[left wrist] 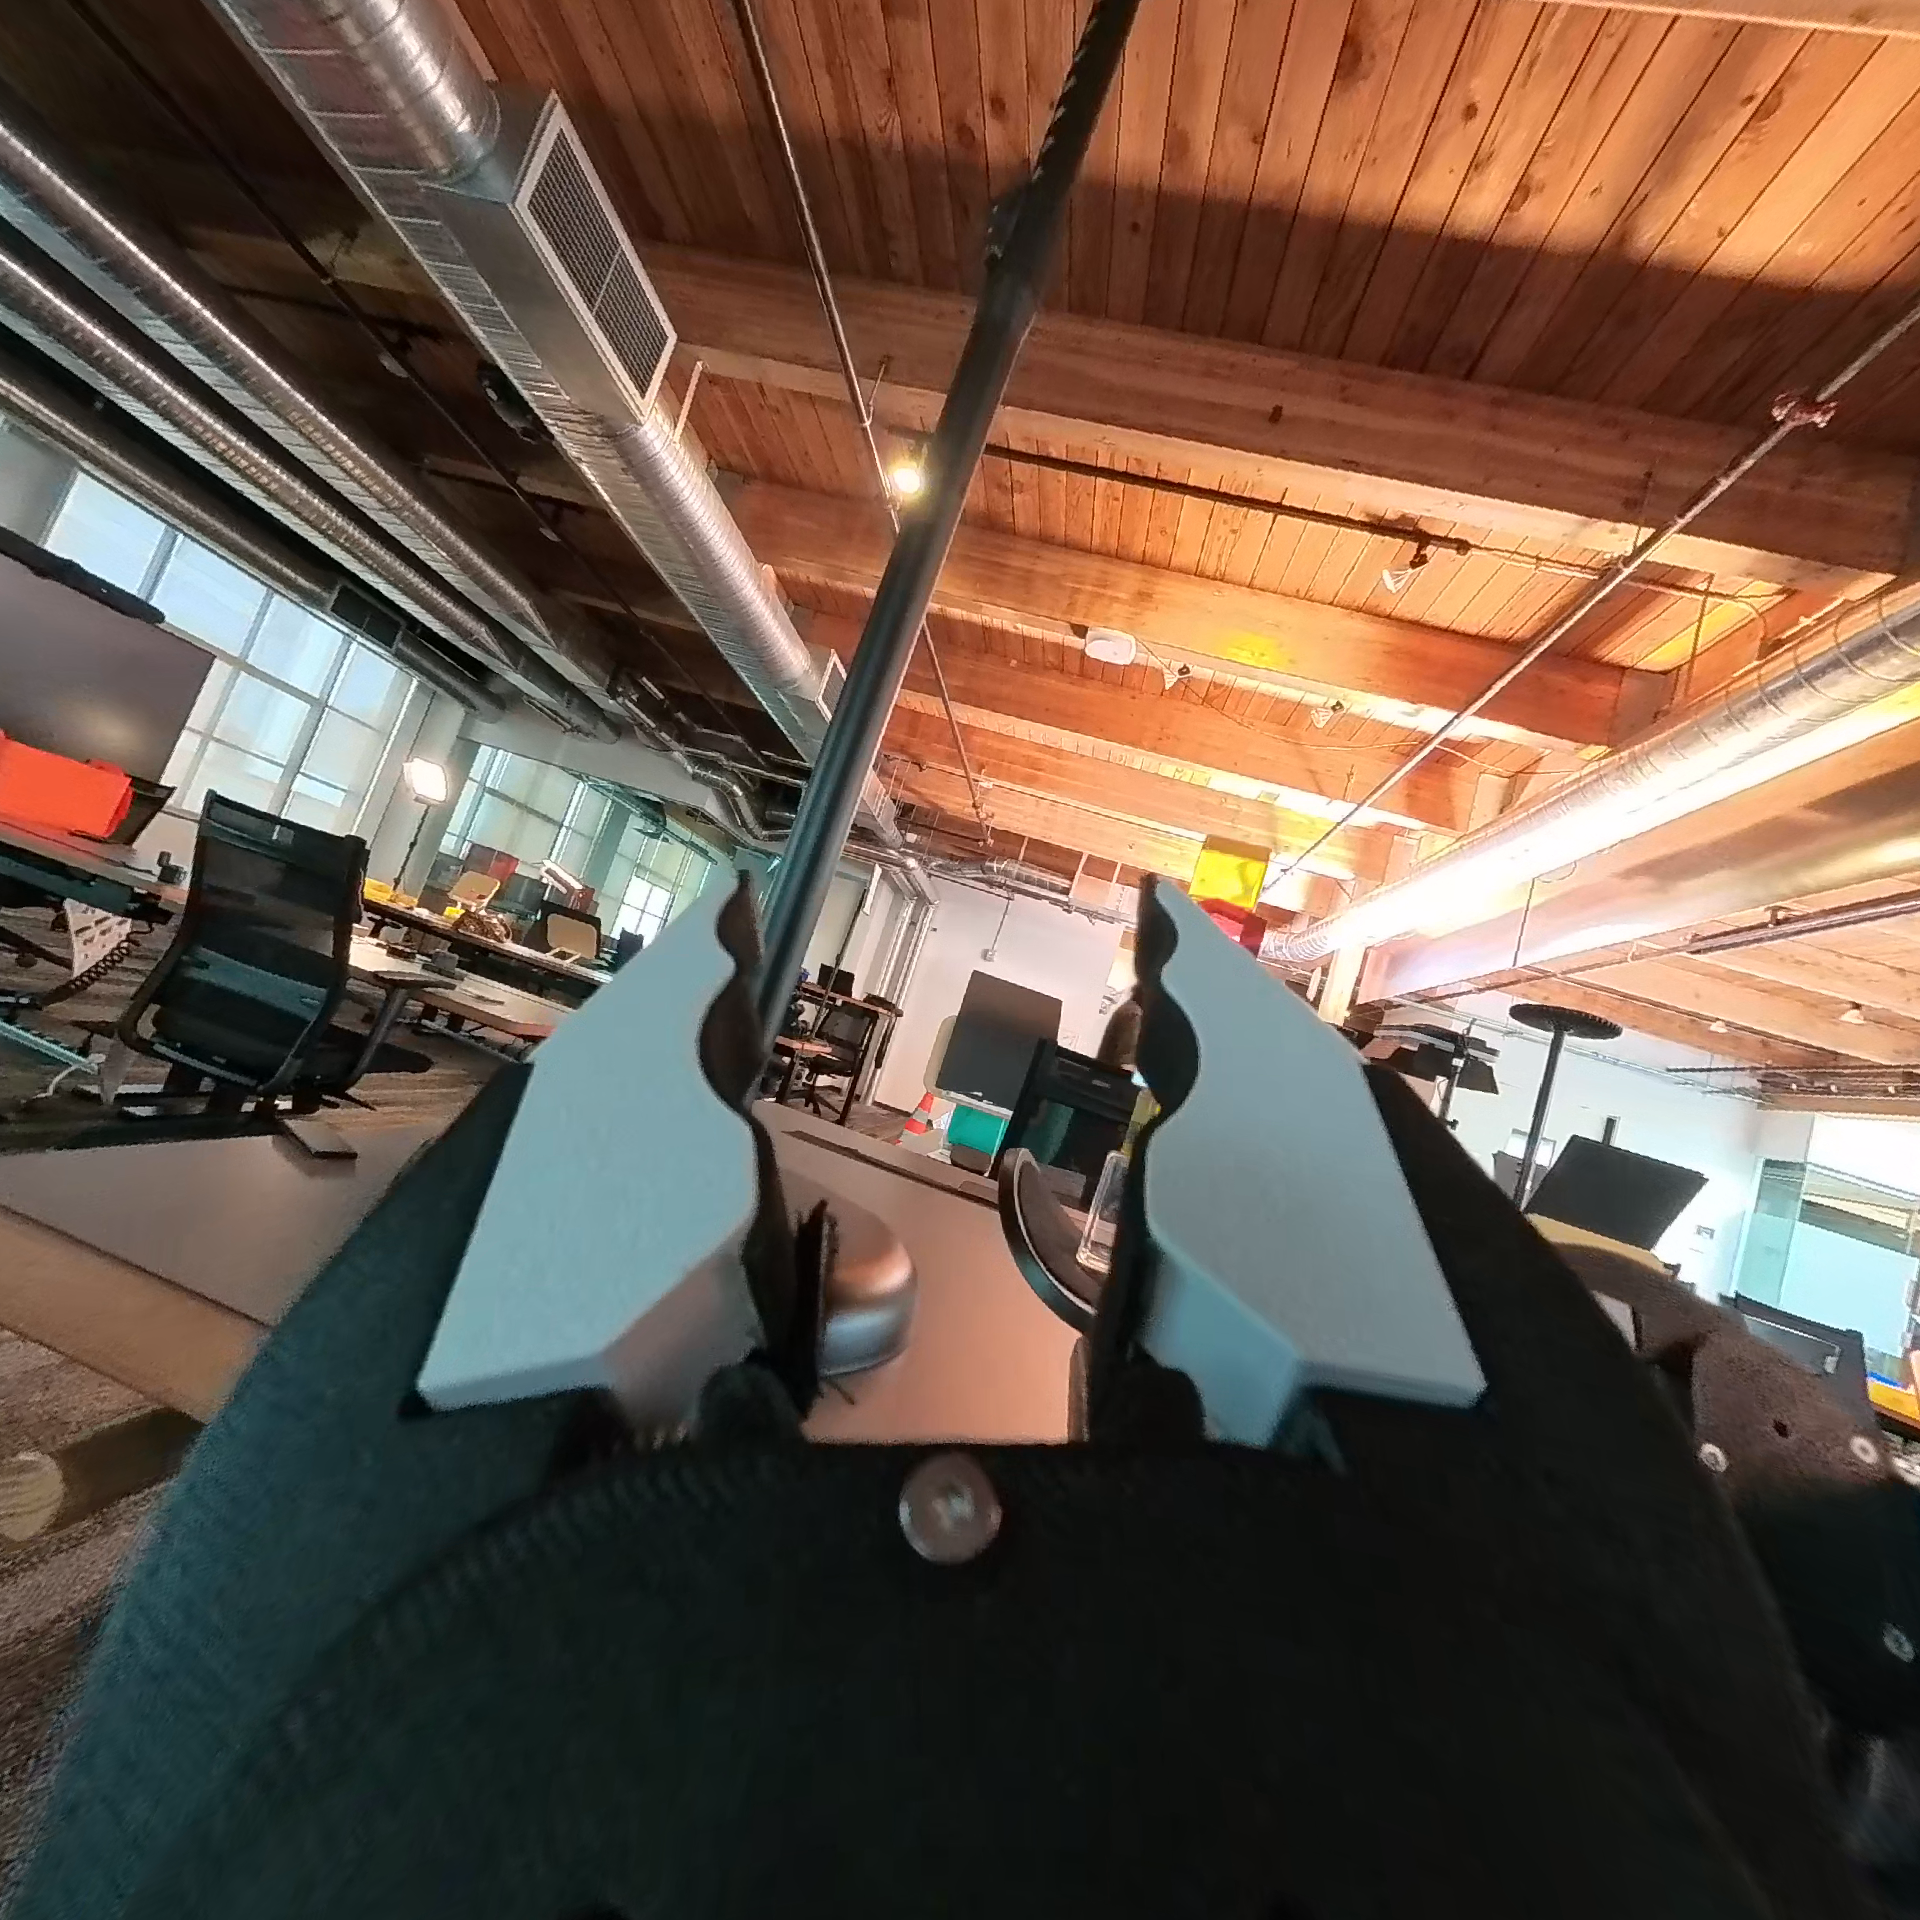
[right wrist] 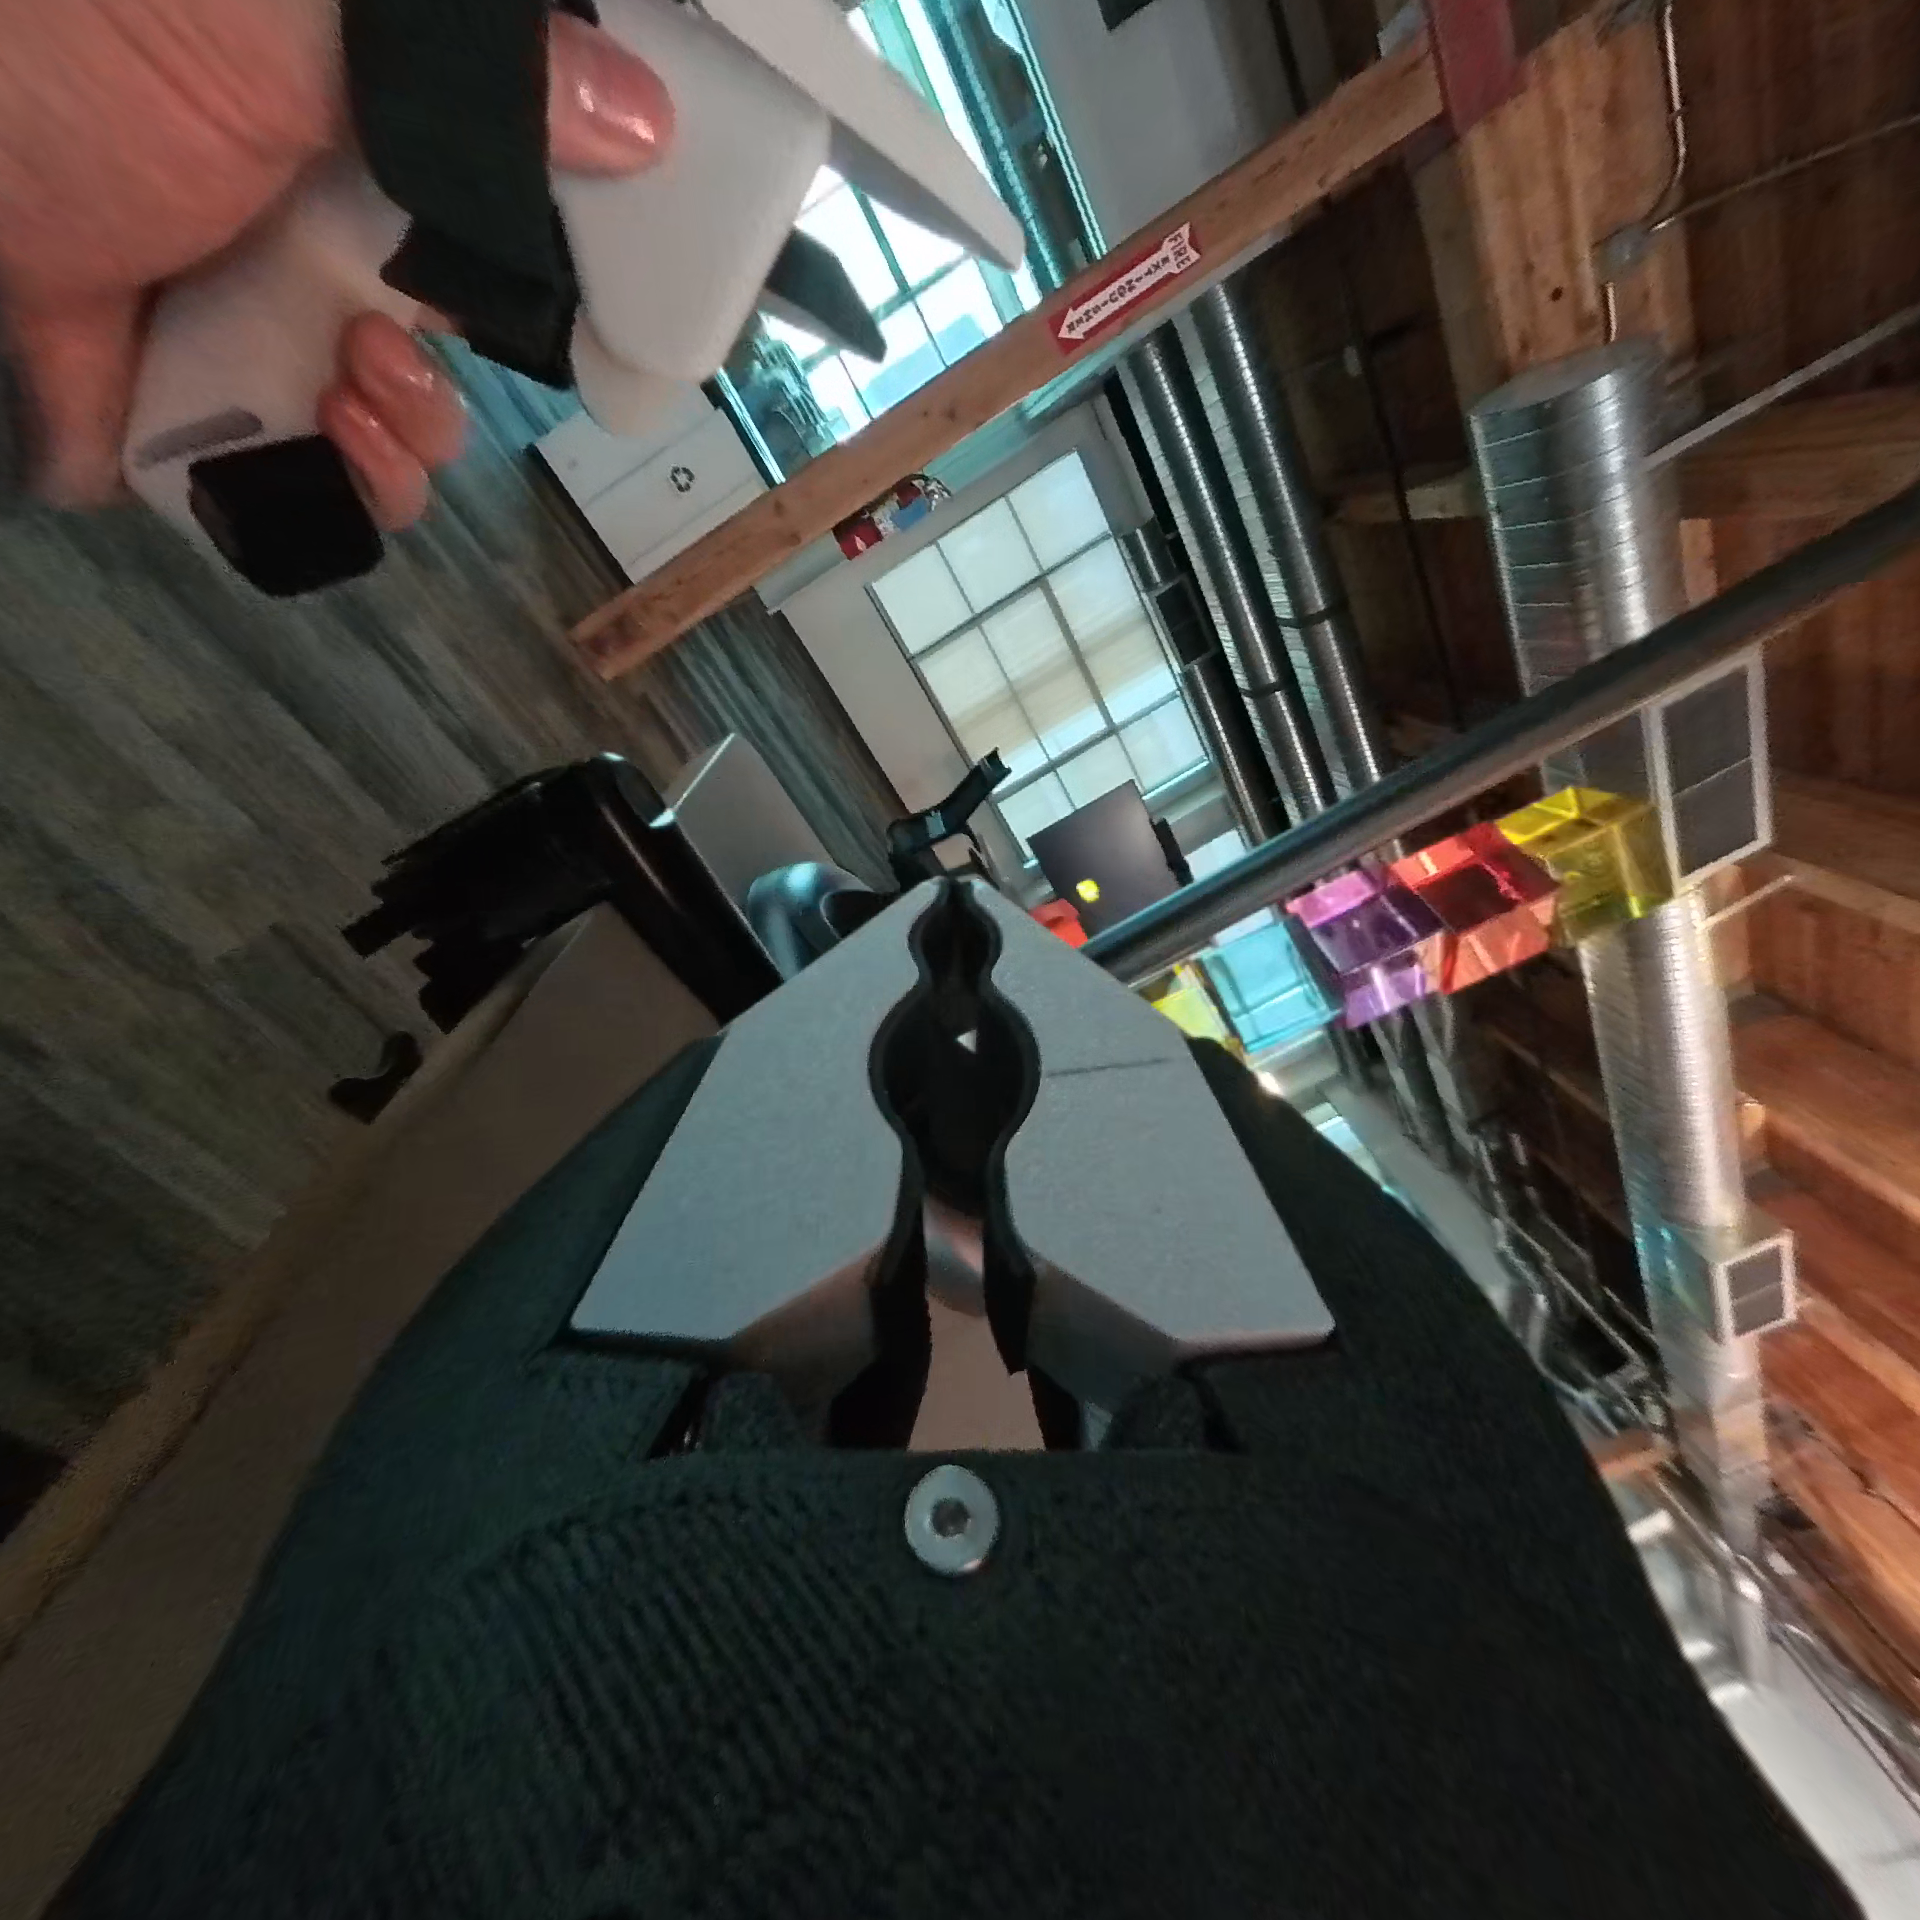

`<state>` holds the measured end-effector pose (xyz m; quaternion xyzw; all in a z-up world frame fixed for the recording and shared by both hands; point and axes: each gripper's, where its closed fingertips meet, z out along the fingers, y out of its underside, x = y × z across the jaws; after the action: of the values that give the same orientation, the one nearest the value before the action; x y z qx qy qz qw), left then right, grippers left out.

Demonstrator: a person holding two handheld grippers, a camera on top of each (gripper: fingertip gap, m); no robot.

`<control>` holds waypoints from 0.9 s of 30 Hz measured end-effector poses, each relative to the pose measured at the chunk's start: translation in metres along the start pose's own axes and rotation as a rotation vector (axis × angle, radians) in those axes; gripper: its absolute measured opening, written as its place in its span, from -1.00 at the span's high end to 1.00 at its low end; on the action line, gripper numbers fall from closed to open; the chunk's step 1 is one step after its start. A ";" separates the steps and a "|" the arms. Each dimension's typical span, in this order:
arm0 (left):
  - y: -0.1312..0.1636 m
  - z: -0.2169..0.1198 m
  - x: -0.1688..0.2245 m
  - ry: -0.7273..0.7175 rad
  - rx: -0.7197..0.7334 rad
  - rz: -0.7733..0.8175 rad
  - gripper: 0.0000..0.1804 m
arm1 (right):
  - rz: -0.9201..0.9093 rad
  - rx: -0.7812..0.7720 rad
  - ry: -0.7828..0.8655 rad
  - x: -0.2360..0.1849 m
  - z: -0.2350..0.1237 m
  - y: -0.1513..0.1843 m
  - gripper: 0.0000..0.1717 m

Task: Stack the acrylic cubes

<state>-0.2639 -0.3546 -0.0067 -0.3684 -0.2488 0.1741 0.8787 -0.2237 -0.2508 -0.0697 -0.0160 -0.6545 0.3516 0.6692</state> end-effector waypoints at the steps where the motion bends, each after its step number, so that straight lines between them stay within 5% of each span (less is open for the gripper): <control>1: 0.001 0.000 0.000 0.000 -0.001 0.000 0.21 | -0.009 -0.011 0.004 0.000 0.002 0.000 1.00; 19: 0.007 0.001 0.006 0.014 -0.022 0.001 0.22 | 0.053 -0.275 -0.077 0.014 0.019 0.022 1.00; 27: 0.008 0.001 0.007 0.016 -0.026 0.001 0.22 | 0.068 -0.249 -0.060 0.016 0.013 0.023 1.00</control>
<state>-0.2598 -0.3460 -0.0099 -0.3813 -0.2439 0.1684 0.8756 -0.2475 -0.2315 -0.0653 -0.1107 -0.7117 0.2904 0.6300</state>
